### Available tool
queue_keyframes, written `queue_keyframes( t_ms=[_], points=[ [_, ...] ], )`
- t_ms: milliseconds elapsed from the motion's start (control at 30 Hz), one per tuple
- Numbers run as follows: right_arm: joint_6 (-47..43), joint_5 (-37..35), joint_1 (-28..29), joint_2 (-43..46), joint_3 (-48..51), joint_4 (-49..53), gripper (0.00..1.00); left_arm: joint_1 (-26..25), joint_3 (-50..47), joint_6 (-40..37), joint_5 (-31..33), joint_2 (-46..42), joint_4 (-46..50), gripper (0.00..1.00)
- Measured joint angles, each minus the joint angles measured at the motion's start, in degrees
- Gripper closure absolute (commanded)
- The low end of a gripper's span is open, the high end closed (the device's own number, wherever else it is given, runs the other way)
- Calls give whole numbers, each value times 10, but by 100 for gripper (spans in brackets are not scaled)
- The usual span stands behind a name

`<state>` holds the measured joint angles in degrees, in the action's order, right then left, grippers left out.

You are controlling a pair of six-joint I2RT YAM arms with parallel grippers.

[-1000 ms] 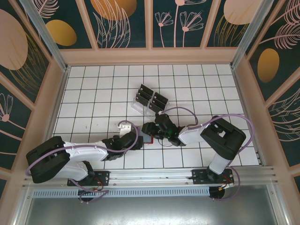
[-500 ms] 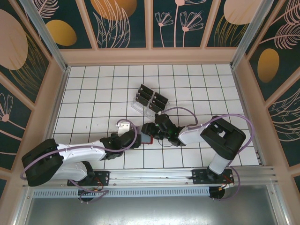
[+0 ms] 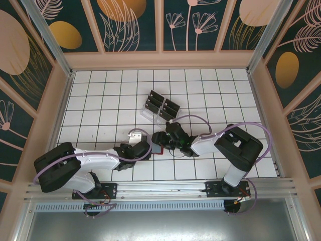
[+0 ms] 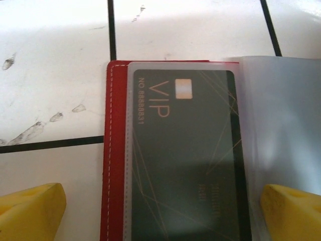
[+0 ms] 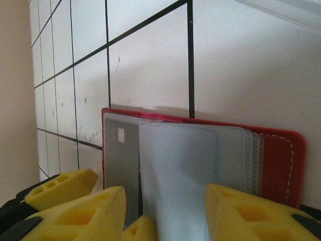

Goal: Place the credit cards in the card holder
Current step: Flip over the card slot on the card holder.

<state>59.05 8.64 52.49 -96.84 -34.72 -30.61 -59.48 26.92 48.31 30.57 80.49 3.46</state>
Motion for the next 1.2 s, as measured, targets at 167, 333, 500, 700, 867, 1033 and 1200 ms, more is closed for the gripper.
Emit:
queue_keyframes(
  t_ms=[167,333,500,700,867,1033,1200],
  points=[
    [0,0,0,0,0,0,54,0,-3,24,9,-3,5,1],
    [0,0,0,0,1,0,54,0,-13,37,10,-7,0,1],
    [0,0,0,2,1,2,54,0,-19,40,10,-7,-9,1],
    [0,-1,1,23,9,21,54,0,-23,41,14,-8,-17,2],
    [0,-2,2,32,9,31,54,0,-27,41,15,-10,-22,2],
    [-2,-2,5,30,6,45,54,0,-30,41,15,-11,-27,2],
    [-3,0,5,9,-17,47,54,0,-31,41,15,-12,-29,1]
  ],
)
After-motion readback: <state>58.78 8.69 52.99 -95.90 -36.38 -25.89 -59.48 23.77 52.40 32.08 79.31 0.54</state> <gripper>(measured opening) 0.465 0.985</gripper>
